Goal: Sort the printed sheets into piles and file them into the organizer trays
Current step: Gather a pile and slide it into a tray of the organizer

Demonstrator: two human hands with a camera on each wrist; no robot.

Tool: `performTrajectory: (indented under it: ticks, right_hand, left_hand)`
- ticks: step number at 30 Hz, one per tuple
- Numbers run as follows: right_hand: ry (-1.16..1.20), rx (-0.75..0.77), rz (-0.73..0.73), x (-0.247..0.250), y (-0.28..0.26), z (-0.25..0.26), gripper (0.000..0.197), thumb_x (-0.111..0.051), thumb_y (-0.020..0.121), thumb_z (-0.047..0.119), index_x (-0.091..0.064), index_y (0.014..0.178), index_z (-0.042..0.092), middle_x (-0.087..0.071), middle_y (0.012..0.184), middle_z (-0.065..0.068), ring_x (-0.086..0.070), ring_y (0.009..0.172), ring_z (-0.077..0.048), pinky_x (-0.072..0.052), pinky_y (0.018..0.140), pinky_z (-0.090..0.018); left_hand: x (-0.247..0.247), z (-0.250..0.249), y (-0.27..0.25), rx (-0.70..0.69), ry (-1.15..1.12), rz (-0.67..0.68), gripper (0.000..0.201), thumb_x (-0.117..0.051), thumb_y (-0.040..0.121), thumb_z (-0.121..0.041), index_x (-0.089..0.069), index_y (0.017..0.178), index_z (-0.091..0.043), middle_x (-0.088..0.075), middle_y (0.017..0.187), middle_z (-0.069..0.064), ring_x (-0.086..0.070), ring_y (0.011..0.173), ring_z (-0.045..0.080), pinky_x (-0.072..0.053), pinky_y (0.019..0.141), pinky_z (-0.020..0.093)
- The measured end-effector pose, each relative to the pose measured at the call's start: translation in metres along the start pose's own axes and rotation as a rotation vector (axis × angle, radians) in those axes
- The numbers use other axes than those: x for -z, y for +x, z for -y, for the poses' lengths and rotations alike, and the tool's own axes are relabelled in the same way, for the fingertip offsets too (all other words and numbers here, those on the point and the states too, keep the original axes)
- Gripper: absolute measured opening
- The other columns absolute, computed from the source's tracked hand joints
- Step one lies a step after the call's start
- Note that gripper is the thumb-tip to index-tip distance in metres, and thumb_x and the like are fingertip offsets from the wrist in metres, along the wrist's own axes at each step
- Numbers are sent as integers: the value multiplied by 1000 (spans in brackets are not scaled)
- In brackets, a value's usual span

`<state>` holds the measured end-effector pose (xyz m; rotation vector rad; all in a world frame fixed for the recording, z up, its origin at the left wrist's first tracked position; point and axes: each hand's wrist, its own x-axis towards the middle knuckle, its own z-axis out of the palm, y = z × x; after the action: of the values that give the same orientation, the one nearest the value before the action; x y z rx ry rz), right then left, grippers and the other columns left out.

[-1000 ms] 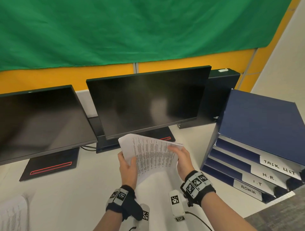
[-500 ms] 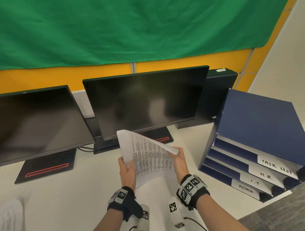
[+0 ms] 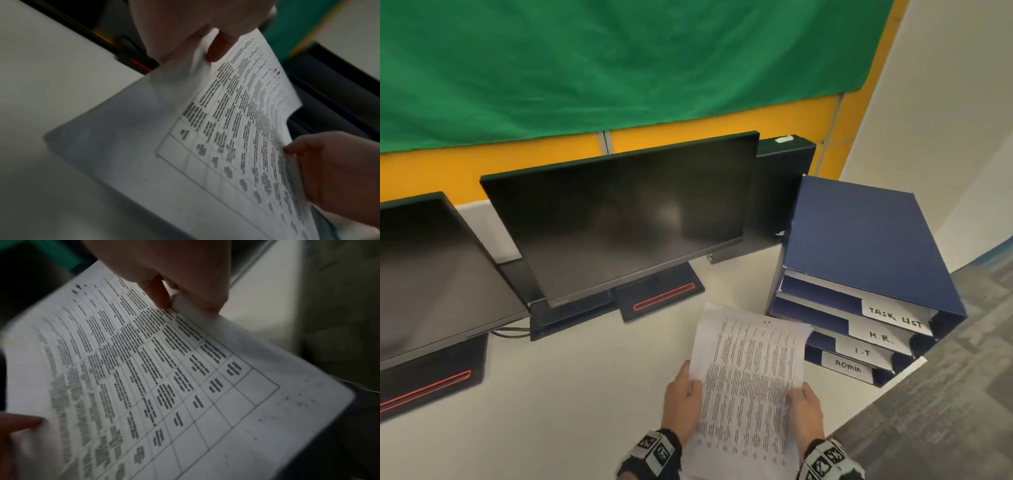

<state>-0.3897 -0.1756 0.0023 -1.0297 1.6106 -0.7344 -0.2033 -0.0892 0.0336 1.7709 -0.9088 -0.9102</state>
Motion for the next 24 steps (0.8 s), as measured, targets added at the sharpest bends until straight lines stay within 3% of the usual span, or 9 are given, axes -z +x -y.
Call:
performTrajectory:
  ticks: [2, 6, 8, 11, 13, 15, 18, 21, 24]
  right_hand:
    - [-47, -77, -65, 28, 11, -23, 23, -40, 84, 34, -46, 94, 14, -50, 107, -8, -43, 103, -23, -31, 90, -36]
    - [-91, -141, -182, 80, 30, -35, 21, -40, 87, 27, -52, 87, 11, -48, 100, -9, -47, 96, -28, -33, 84, -36]
    - [-107, -160, -179, 100, 44, -36, 18, -42, 85, 22, -51, 78, 8, -53, 92, -17, -47, 86, -28, -33, 80, -36]
    - [-134, -236, -195, 124, 65, -24, 23, -44, 90, 15, -58, 100, -1, -58, 110, -22, -45, 92, -27, -30, 82, -34]
    - [-118, -206, -230, 133, 76, -4, 31, -44, 91, 11, -56, 111, -9, -57, 120, -26, -43, 94, -25, -29, 84, -34]
    - [-75, -159, -222, 138, 78, 21, 25, -45, 91, 6, -57, 106, -10, -59, 108, -26, -48, 90, -27, -37, 85, -38]
    - [125, -159, -87, 142, 70, 49, 11, -52, 91, 11, -57, 97, 3, -63, 99, -28, -61, 80, -33, -49, 80, -44]
    - [419, -194, 83, 147, 53, 45, 35, -54, 91, 31, -60, 114, 5, -67, 109, -21, -62, 104, -40, -50, 88, -51]
    - [652, -219, 141, 137, 25, 24, 33, -51, 92, 39, -60, 114, 16, -68, 102, -11, -64, 91, -31, -54, 80, -39]
  left_hand:
    - [-28, -1, -4, 24, 47, 133, 36, -32, 95, -4, -49, 119, -25, -61, 93, -21, -61, 72, -10, -43, 64, 1]
    - [-70, -22, 0, 85, 99, 326, 41, -29, 96, -10, -37, 135, -19, -54, 114, -14, -53, 86, 5, -41, 74, 13]
    - [-82, -31, 8, 158, 79, 405, 40, -30, 95, -12, -39, 133, -18, -54, 119, -7, -54, 91, 8, -42, 79, 17]
    - [-88, -38, 14, 245, 46, 526, 38, -40, 82, -27, -47, 119, -20, -58, 123, 2, -58, 106, 19, -48, 96, 35]
    - [-88, -38, 15, 310, -42, 599, 36, -47, 80, -31, -47, 115, -22, -58, 122, 2, -62, 102, 23, -55, 85, 39]
    - [-86, -41, 14, 366, -148, 677, 31, -48, 89, -23, -43, 120, -23, -55, 121, 2, -69, 78, 24, -59, 61, 33]
    - [-89, -45, 20, 340, -182, 609, 35, -37, 94, -8, -36, 126, -20, -53, 125, 9, -67, 55, 18, -56, 52, 27]
    - [-101, -49, 35, 327, -231, 455, 39, -32, 94, -2, -36, 131, -14, -54, 128, 15, -66, 54, 14, -55, 55, 24]
    - [-116, -53, 50, 330, -265, 347, 43, -29, 93, 0, -34, 135, -10, -55, 126, 20, -67, 51, 16, -55, 53, 24]
